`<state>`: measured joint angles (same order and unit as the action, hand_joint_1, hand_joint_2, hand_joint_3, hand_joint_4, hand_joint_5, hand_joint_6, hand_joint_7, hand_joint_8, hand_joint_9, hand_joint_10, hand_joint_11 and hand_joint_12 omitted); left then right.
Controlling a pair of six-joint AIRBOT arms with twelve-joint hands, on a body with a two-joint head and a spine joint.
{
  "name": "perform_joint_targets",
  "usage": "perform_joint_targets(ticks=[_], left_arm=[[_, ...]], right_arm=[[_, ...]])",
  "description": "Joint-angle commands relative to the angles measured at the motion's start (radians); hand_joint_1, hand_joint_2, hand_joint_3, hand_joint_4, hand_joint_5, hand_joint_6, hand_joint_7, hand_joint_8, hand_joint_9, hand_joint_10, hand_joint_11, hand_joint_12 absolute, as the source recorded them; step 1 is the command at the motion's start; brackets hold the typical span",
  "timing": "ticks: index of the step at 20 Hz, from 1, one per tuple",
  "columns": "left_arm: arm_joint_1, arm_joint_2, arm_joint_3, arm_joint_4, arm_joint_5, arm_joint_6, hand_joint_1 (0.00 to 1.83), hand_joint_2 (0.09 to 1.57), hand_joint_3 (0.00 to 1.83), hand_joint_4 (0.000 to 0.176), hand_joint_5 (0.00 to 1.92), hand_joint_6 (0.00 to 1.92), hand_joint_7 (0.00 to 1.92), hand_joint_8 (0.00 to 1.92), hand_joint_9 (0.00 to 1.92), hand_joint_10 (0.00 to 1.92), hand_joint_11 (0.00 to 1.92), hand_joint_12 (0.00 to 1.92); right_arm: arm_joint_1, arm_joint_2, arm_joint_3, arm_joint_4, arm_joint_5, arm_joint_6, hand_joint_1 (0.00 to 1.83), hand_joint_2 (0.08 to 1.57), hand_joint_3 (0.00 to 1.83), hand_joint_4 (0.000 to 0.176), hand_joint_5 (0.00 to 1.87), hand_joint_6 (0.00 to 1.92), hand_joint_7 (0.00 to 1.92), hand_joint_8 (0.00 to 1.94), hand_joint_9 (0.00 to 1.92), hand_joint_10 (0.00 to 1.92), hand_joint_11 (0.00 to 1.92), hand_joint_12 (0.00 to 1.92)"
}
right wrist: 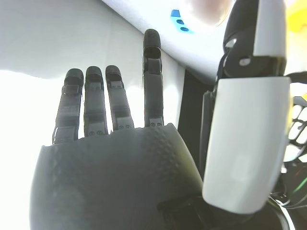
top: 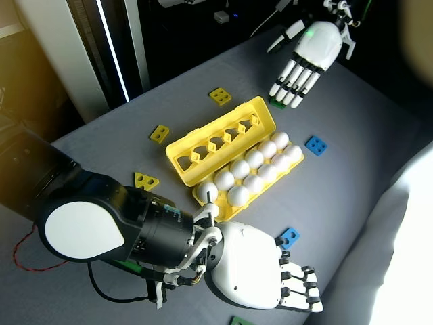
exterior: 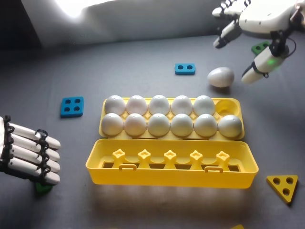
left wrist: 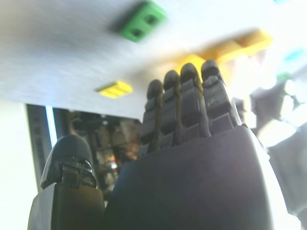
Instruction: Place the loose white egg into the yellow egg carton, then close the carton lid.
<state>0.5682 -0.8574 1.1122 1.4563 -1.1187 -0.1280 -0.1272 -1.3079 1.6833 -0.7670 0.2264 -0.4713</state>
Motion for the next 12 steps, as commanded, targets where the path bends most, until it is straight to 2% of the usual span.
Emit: perform_joint_targets(ticks=[1, 7, 8, 9, 10, 11, 12], left_arm=[[0.003, 0.01, 0.001, -0.065, -0.063, 0.0, 0.0, 1.21, 0.0, 0.0, 0.15, 0.0, 0.14, 0.0, 0.1, 0.0, 0.02, 0.02], [0.006, 0.009, -0.005, -0.061, -0.082, 0.009, 0.0, 1.22, 0.0, 0.0, 0.15, 0.0, 0.14, 0.0, 0.1, 0.0, 0.01, 0.01], [0.006, 0.008, -0.005, -0.061, -0.081, 0.012, 0.0, 1.23, 0.0, 0.0, 0.16, 0.0, 0.14, 0.0, 0.1, 0.0, 0.01, 0.02], [0.006, 0.008, -0.006, -0.061, -0.08, 0.021, 0.0, 1.22, 0.0, 0.0, 0.16, 0.01, 0.15, 0.0, 0.11, 0.0, 0.02, 0.02], [0.013, 0.009, -0.009, -0.061, -0.08, 0.035, 0.0, 1.23, 0.0, 0.0, 0.14, 0.0, 0.14, 0.0, 0.1, 0.0, 0.0, 0.01], [0.018, 0.01, -0.011, -0.061, -0.075, 0.04, 0.0, 1.23, 0.0, 0.0, 0.14, 0.0, 0.14, 0.0, 0.1, 0.0, 0.0, 0.01], [0.018, 0.01, -0.012, -0.06, -0.068, 0.036, 0.0, 1.22, 0.0, 0.0, 0.14, 0.0, 0.14, 0.0, 0.1, 0.0, 0.0, 0.02]], right_arm=[[0.015, 0.009, 0.007, 0.021, 0.063, 0.002, 0.86, 0.8, 0.01, 0.176, 0.6, 0.02, 0.0, 0.0, 0.0, 0.0, 0.0, 0.0], [0.028, -0.016, 0.007, 0.021, 0.05, 0.002, 1.06, 0.79, 0.0, 0.176, 0.67, 0.03, 0.0, 0.0, 0.0, 0.0, 0.0, 0.0], [0.028, -0.018, 0.007, 0.021, 0.047, 0.002, 1.03, 0.78, 0.0, 0.165, 0.68, 0.03, 0.01, 0.0, 0.0, 0.0, 0.0, 0.0], [0.026, -0.021, 0.007, 0.021, 0.043, 0.002, 1.0, 0.8, 0.01, 0.162, 0.68, 0.03, 0.01, 0.0, 0.0, 0.0, 0.0, 0.0], [0.024, -0.024, 0.007, 0.021, 0.04, 0.002, 1.02, 0.79, 0.0, 0.144, 0.72, 0.03, 0.01, 0.0, 0.0, 0.0, 0.0, 0.0], [0.024, -0.027, 0.007, 0.024, 0.032, 0.002, 1.02, 0.79, 0.0, 0.144, 0.72, 0.03, 0.01, 0.0, 0.0, 0.0, 0.0, 0.0], [0.024, -0.028, 0.007, 0.037, 0.022, 0.002, 1.03, 0.8, 0.0, 0.134, 0.75, 0.02, 0.0, 0.0, 0.0, 0.0, 0.0, 0.0]])
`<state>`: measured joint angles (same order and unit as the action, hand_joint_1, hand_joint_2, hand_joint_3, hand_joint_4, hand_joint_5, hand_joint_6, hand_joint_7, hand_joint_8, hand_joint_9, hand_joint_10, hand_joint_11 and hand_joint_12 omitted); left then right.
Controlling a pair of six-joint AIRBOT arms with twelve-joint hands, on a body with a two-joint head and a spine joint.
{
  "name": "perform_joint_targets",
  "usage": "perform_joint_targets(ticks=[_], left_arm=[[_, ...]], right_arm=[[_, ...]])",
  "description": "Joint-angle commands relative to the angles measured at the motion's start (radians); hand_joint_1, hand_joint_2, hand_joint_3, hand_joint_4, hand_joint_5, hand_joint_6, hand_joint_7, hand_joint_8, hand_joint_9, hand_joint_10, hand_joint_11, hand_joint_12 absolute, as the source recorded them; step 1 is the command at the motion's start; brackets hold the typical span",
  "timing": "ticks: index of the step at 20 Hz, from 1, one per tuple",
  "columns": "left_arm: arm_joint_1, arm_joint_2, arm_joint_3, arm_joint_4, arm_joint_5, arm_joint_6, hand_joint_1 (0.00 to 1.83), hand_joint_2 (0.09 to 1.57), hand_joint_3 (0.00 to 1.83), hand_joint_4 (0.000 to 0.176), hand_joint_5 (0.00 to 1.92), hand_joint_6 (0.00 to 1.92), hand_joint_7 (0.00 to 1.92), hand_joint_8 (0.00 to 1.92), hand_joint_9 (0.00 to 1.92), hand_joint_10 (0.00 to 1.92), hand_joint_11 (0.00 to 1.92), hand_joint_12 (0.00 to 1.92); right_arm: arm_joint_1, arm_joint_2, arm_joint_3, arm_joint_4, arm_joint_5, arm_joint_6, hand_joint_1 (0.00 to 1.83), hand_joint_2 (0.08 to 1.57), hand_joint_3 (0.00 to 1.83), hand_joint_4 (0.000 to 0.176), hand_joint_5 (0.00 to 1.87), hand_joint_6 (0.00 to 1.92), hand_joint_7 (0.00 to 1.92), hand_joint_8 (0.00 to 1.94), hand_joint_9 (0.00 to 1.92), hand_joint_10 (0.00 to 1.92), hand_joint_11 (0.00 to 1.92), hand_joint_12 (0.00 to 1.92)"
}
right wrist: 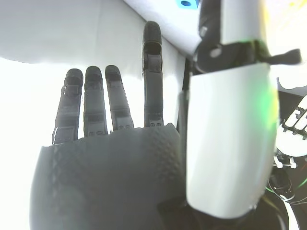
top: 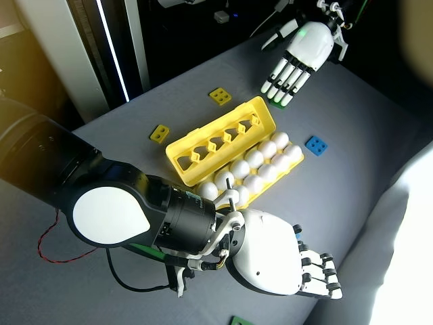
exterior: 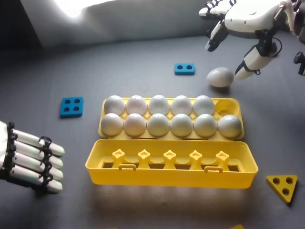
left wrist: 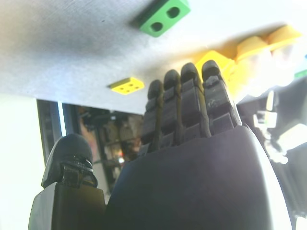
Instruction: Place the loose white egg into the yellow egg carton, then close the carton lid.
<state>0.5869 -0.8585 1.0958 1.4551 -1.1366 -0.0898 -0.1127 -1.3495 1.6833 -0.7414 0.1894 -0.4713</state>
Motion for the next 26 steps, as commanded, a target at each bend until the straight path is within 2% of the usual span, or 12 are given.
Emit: perform_joint_targets(ticks=[1, 2, 3, 7, 10, 11, 12, 13, 16, 19, 26], left_arm=[[-0.005, 0.011, 0.005, -0.059, -0.045, -0.007, 0.0, 1.22, 0.0, 0.0, 0.14, 0.0, 0.14, 0.0, 0.1, 0.0, 0.0, 0.01], [-0.007, 0.014, 0.005, -0.059, -0.045, -0.008, 0.0, 1.21, 0.0, 0.0, 0.13, 0.0, 0.12, 0.0, 0.07, 0.0, 0.0, 0.0], [-0.007, 0.016, 0.006, -0.059, -0.046, -0.008, 0.0, 1.22, 0.0, 0.0, 0.13, 0.0, 0.13, 0.01, 0.09, 0.01, 0.02, 0.01], [-0.007, 0.017, 0.007, -0.046, -0.045, -0.023, 0.0, 1.22, 0.0, 0.0, 0.11, 0.0, 0.1, 0.0, 0.05, 0.0, 0.0, 0.0], [-0.013, 0.012, 0.007, -0.041, -0.045, -0.022, 0.0, 1.22, 0.0, 0.0, 0.12, 0.01, 0.11, 0.01, 0.07, 0.01, 0.0, 0.0], [-0.016, 0.01, 0.007, -0.035, -0.043, -0.022, 0.0, 1.22, 0.0, 0.0, 0.12, 0.01, 0.11, 0.01, 0.07, 0.01, 0.0, 0.0], [-0.016, 0.009, 0.007, -0.031, -0.041, -0.022, 0.0, 1.22, 0.0, 0.0, 0.12, 0.0, 0.1, 0.0, 0.06, 0.0, 0.0, 0.0], [-0.019, 0.008, 0.007, -0.028, -0.04, -0.022, 0.0, 1.22, 0.0, 0.0, 0.11, 0.0, 0.08, 0.0, 0.05, 0.0, 0.0, 0.0], [-0.026, 0.007, 0.005, -0.019, -0.04, -0.022, 0.0, 1.22, 0.0, 0.0, 0.11, 0.0, 0.09, 0.0, 0.06, 0.0, 0.0, 0.0], [-0.028, 0.005, 0.005, -0.019, -0.04, -0.023, 0.0, 1.22, 0.0, 0.0, 0.12, 0.01, 0.1, 0.01, 0.06, 0.01, 0.0, 0.0], [-0.028, 0.006, 0.005, -0.019, -0.04, -0.023, 0.0, 1.21, 0.0, 0.0, 0.12, 0.0, 0.11, 0.0, 0.07, 0.0, 0.0, 0.0]], right_arm=[[0.01, 0.013, 0.007, 0.046, 0.045, 0.002, 1.07, 0.82, 0.01, 0.129, 0.74, 0.01, 0.0, 0.0, 0.0, 0.0, 0.0, 0.0], [0.014, 0.014, 0.007, 0.091, 0.023, 0.002, 1.04, 0.84, 0.01, 0.128, 0.76, 0.02, 0.0, 0.0, 0.0, 0.0, 0.0, 0.0], [0.017, 0.014, 0.007, 0.118, 0.007, 0.002, 0.99, 0.83, 0.01, 0.162, 0.75, 0.01, 0.0, 0.0, 0.0, 0.0, 0.02, 0.01], [0.035, 0.014, 0.004, 0.193, -0.041, 0.002, 0.92, 0.84, 0.01, 0.176, 0.73, 0.0, 0.0, 0.0, 0.0, 0.0, 0.02, 0.01], [0.049, 0.013, 0.004, 0.197, -0.04, 0.004, 0.91, 0.84, 0.01, 0.176, 0.75, 0.01, 0.0, 0.0, 0.0, 0.0, 0.07, 0.04], [0.054, 0.011, 0.004, 0.198, -0.039, 0.004, 0.89, 0.86, 0.0, 0.176, 0.77, 0.0, 0.0, 0.0, 0.0, 0.0, 0.01, 0.23], [0.055, 0.008, 0.004, 0.198, -0.038, 0.004, 0.91, 0.86, 0.0, 0.176, 0.81, 0.02, 0.0, 0.0, 0.0, 0.0, 0.0, 0.27], [0.052, 0.002, 0.005, 0.198, -0.037, 0.004, 0.88, 0.87, 0.0, 0.176, 0.81, 0.0, 0.0, 0.0, 0.0, 0.0, 0.0, 0.04], [0.033, -0.022, 0.028, 0.198, -0.028, 0.002, 0.9, 0.89, 0.0, 0.176, 0.83, 0.01, 0.0, 0.0, 0.0, 0.0, 0.0, 0.0], [0.019, -0.046, 0.05, 0.197, -0.022, 0.002, 0.89, 0.9, 0.01, 0.176, 0.78, 0.01, 0.0, 0.0, 0.0, 0.0, 0.0, 0.0], [0.002, -0.063, 0.062, 0.197, 0.011, 0.002, 0.96, 0.88, 0.0, 0.176, 0.94, 0.06, 0.0, 0.0, 0.0, 0.0, 0.0, 0.0]])
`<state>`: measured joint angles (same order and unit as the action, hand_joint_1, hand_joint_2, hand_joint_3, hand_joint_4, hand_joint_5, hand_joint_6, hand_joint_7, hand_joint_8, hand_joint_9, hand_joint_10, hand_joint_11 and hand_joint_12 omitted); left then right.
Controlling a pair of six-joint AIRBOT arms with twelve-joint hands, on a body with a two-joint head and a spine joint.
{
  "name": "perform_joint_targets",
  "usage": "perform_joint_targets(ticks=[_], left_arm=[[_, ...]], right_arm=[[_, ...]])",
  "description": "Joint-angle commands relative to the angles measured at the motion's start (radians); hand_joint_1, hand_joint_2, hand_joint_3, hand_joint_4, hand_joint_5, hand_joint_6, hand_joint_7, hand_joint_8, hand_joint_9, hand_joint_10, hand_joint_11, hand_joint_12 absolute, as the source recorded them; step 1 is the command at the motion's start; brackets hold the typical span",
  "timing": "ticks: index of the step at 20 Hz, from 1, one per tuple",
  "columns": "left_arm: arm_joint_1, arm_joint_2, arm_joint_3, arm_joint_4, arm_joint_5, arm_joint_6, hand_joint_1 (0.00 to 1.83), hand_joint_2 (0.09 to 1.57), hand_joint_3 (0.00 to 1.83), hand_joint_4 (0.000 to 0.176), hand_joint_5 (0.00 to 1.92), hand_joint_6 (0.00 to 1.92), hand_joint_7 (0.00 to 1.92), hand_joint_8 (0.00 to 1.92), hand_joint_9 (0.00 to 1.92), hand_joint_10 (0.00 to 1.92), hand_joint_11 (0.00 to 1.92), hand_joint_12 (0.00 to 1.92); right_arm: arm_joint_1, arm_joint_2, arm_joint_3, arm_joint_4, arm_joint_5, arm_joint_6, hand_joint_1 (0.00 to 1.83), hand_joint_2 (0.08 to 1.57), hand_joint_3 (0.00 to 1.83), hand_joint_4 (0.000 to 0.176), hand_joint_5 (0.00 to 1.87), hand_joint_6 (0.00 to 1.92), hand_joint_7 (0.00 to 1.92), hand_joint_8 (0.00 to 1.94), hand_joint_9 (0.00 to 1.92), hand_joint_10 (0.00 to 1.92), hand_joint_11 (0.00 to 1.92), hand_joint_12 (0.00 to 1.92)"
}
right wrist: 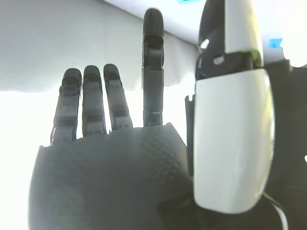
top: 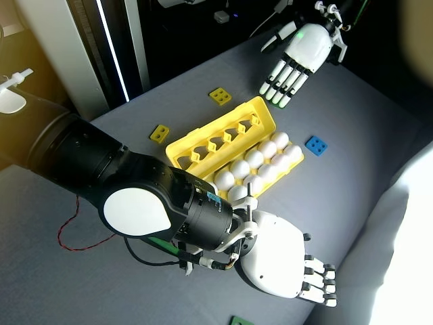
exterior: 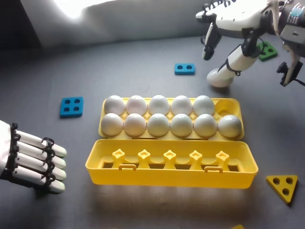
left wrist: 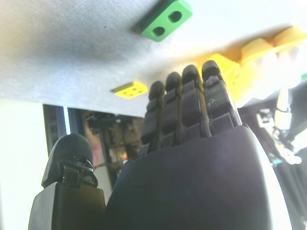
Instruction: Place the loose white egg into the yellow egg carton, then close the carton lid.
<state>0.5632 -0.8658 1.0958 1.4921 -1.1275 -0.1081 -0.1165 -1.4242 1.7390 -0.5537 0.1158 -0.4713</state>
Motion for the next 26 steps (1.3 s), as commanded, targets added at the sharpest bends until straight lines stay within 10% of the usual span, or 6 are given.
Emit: perform_joint_targets(ticks=[1, 4, 7, 9, 20, 26], left_arm=[[-0.004, 0.013, 0.005, -0.056, -0.049, -0.005, 0.0, 1.21, 0.0, 0.0, 0.12, 0.0, 0.11, 0.0, 0.07, 0.0, 0.0, 0.0], [-0.004, 0.012, 0.005, -0.056, -0.049, -0.005, 0.0, 1.21, 0.0, 0.0, 0.13, 0.01, 0.11, 0.01, 0.08, 0.01, 0.0, 0.0], [-0.004, 0.013, 0.006, -0.056, -0.049, -0.005, 0.0, 1.21, 0.0, 0.0, 0.11, 0.0, 0.09, 0.0, 0.06, 0.0, 0.0, 0.0], [-0.004, 0.012, 0.006, -0.056, -0.049, -0.005, 0.0, 1.21, 0.0, 0.0, 0.14, 0.01, 0.13, 0.01, 0.09, 0.01, 0.02, 0.01], [-0.004, 0.012, 0.006, -0.056, -0.047, -0.012, 0.0, 1.21, 0.0, 0.0, 0.14, 0.01, 0.13, 0.01, 0.09, 0.01, 0.01, 0.01], [-0.004, 0.012, 0.006, -0.056, -0.047, -0.015, 0.0, 1.21, 0.0, 0.0, 0.14, 0.0, 0.13, 0.01, 0.1, 0.01, 0.02, 0.01]], right_arm=[[0.004, 0.009, 0.011, 0.01, 0.085, 0.002, 0.96, 0.88, 0.0, 0.176, 0.94, 0.06, 0.0, 0.0, 0.0, 0.0, 0.0, 0.0], [-0.002, 0.001, 0.027, 0.01, 0.089, 0.002, 0.99, 0.89, 0.0, 0.117, 0.97, 0.06, 0.0, 0.0, 0.0, 0.0, 0.02, 0.01], [-0.009, -0.002, 0.031, 0.01, 0.097, 0.002, 0.99, 0.89, 0.0, 0.108, 0.94, 0.03, 0.0, 0.0, 0.0, 0.0, 0.01, 0.0], [-0.015, -0.003, 0.031, 0.01, 0.099, 0.002, 0.97, 0.9, 0.0, 0.14, 0.92, 0.02, 0.0, 0.0, 0.0, 0.0, 0.0, 0.0], [-0.034, 0.002, 0.031, 0.01, 0.092, 0.002, 1.01, 0.9, 0.0, 0.059, 0.94, 0.01, 0.0, 0.0, 0.0, 0.0, 0.0, 0.0], [-0.032, 0.019, 0.031, 0.01, 0.086, 0.003, 1.0, 0.9, 0.0, 0.082, 0.95, 0.01, 0.0, 0.0, 0.0, 0.0, 0.0, 0.0]])
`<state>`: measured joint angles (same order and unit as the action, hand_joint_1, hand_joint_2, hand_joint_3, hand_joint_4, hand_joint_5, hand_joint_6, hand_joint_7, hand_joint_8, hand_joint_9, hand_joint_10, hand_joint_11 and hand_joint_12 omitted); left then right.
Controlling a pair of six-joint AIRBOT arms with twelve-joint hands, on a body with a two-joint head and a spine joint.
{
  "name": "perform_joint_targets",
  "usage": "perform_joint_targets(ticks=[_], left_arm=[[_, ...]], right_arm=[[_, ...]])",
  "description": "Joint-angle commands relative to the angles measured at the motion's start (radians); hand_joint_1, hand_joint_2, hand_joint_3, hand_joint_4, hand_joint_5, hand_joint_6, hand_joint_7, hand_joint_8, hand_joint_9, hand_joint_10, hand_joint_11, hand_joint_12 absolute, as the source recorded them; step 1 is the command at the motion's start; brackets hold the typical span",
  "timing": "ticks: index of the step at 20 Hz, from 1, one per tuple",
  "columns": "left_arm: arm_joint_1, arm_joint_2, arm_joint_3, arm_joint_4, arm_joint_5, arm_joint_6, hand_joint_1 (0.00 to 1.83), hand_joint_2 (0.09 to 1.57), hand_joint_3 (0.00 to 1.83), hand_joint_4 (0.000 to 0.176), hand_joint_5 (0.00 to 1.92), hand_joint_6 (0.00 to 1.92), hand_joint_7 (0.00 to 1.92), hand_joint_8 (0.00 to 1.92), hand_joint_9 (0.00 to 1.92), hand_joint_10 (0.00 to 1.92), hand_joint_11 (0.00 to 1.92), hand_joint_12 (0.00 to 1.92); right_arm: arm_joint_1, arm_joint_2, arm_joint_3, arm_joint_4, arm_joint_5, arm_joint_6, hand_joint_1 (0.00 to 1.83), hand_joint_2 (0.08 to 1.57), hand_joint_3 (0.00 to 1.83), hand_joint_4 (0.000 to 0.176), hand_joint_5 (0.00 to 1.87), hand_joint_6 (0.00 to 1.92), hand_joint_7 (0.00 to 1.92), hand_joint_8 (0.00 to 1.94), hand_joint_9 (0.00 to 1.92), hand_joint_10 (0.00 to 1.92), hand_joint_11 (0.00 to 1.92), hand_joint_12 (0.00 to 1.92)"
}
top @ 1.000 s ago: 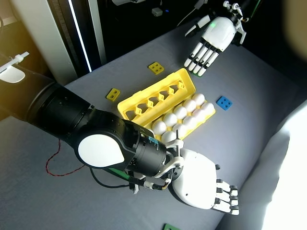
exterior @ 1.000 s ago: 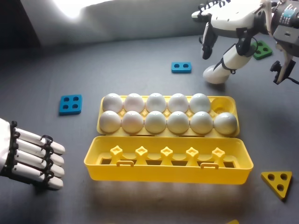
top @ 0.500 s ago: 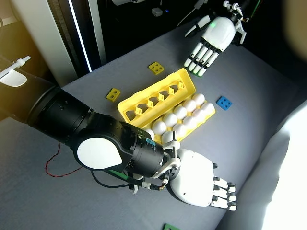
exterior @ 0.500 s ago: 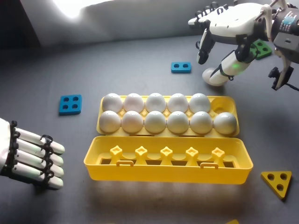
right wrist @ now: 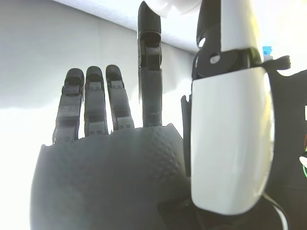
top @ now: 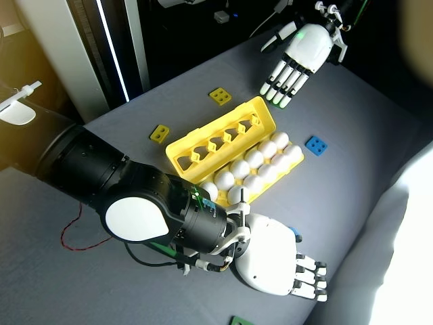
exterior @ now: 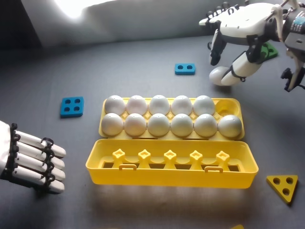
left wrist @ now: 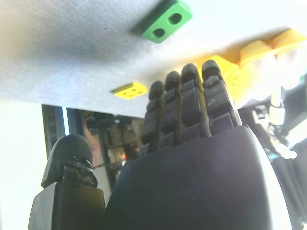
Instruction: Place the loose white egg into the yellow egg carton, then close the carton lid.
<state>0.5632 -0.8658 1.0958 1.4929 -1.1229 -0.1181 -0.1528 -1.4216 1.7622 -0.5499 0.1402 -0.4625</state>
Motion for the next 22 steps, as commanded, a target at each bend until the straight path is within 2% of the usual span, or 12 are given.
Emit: perform_joint_targets(ticks=[1, 2, 8, 9, 11, 13, 14, 15, 18, 19, 21, 22], left_arm=[[-0.004, 0.012, 0.005, -0.057, -0.051, -0.005, 0.0, 1.21, 0.0, 0.0, 0.14, 0.0, 0.14, 0.01, 0.11, 0.01, 0.04, 0.02], [-0.004, 0.012, 0.005, -0.057, -0.05, -0.006, 0.0, 1.21, 0.0, 0.0, 0.14, 0.0, 0.14, 0.01, 0.11, 0.01, 0.03, 0.02], [-0.008, 0.011, 0.007, -0.057, -0.049, -0.01, 0.0, 1.21, 0.0, 0.0, 0.14, 0.0, 0.13, 0.0, 0.1, 0.0, 0.02, 0.02], [-0.008, 0.01, 0.007, -0.057, -0.049, -0.01, 0.0, 1.21, 0.0, 0.0, 0.14, 0.0, 0.13, 0.0, 0.1, 0.0, 0.02, 0.02], [-0.009, 0.01, 0.007, -0.057, -0.048, -0.012, 0.0, 1.21, 0.0, 0.0, 0.14, 0.0, 0.13, 0.0, 0.1, 0.0, 0.02, 0.02], [-0.009, 0.01, 0.007, -0.057, -0.048, -0.014, 0.0, 1.21, 0.0, 0.0, 0.14, 0.0, 0.13, 0.0, 0.11, 0.0, 0.03, 0.02], [-0.009, 0.01, 0.007, -0.057, -0.048, -0.015, 0.0, 1.21, 0.0, 0.0, 0.15, 0.01, 0.14, 0.01, 0.12, 0.01, 0.04, 0.03], [-0.009, 0.011, 0.007, -0.057, -0.047, -0.015, 0.0, 1.21, 0.0, 0.0, 0.14, 0.0, 0.14, 0.0, 0.11, 0.0, 0.04, 0.03], [-0.01, 0.011, 0.007, -0.057, -0.045, -0.016, 0.0, 1.21, 0.0, 0.0, 0.14, 0.0, 0.14, 0.01, 0.11, 0.0, 0.03, 0.03], [-0.011, 0.011, 0.007, -0.057, -0.045, -0.016, 0.0, 1.21, 0.0, 0.0, 0.14, 0.0, 0.13, 0.0, 0.1, 0.0, 0.03, 0.03], [-0.012, 0.01, 0.007, -0.057, -0.045, -0.017, 0.0, 1.21, 0.0, 0.0, 0.13, 0.0, 0.12, 0.0, 0.09, 0.0, 0.02, 0.03], [-0.012, 0.01, 0.007, -0.057, -0.045, -0.017, 0.0, 1.21, 0.0, 0.0, 0.13, 0.0, 0.13, 0.0, 0.11, 0.01, 0.04, 0.04]], right_arm=[[0.005, 0.02, 0.007, 0.006, 0.06, -0.003, 1.0, 0.9, 0.0, 0.078, 0.96, 0.01, 0.0, 0.0, 0.0, 0.0, 0.0, 0.0], [0.005, 0.021, 0.007, 0.006, 0.059, -0.002, 1.02, 0.9, 0.0, 0.052, 0.96, 0.01, 0.0, 0.0, 0.0, 0.0, 0.0, 0.0], [0.0, 0.018, 0.007, 0.006, 0.069, -0.002, 1.0, 0.92, 0.01, 0.043, 0.97, 0.01, 0.0, 0.0, 0.0, 0.0, 0.0, 0.0], [0.0, 0.016, 0.007, 0.006, 0.072, -0.002, 1.01, 0.91, 0.0, 0.019, 0.98, 0.02, 0.01, 0.0, 0.0, 0.0, 0.0, 0.0], [0.0, 0.014, 0.004, 0.006, 0.072, -0.002, 1.02, 0.91, 0.0, 0.008, 0.98, 0.01, 0.01, 0.0, 0.0, 0.0, 0.01, 0.0], [-0.007, 0.015, -0.006, 0.006, 0.072, -0.002, 0.98, 0.92, 0.01, 0.052, 0.96, 0.0, 0.0, 0.0, 0.0, 0.0, 0.01, 0.01], [-0.014, 0.015, -0.012, 0.006, 0.072, -0.002, 0.98, 0.92, 0.0, 0.055, 0.96, 0.0, 0.0, 0.0, 0.0, 0.0, 0.02, 0.01], [-0.021, 0.016, -0.019, 0.006, 0.072, -0.002, 0.99, 0.91, 0.0, 0.04, 0.97, 0.01, 0.01, 0.0, 0.0, 0.0, 0.02, 0.01], [-0.031, 0.017, -0.037, 0.006, 0.072, -0.002, 0.97, 0.9, 0.0, 0.063, 0.99, 0.01, 0.01, 0.0, 0.0, 0.0, 0.04, 0.03], [-0.032, 0.017, -0.037, 0.006, 0.072, -0.002, 0.97, 0.9, 0.0, 0.032, 0.97, 0.01, 0.01, 0.0, 0.0, 0.0, 0.02, 0.03], [-0.032, 0.018, -0.037, 0.006, 0.072, -0.005, 0.98, 0.9, 0.0, 0.038, 0.94, 0.0, 0.0, 0.0, 0.0, 0.0, 0.01, 0.03], [-0.032, 0.019, -0.037, 0.006, 0.072, -0.005, 0.97, 0.9, 0.0, 0.053, 0.94, 0.0, 0.0, 0.0, 0.0, 0.0, 0.01, 0.03]])
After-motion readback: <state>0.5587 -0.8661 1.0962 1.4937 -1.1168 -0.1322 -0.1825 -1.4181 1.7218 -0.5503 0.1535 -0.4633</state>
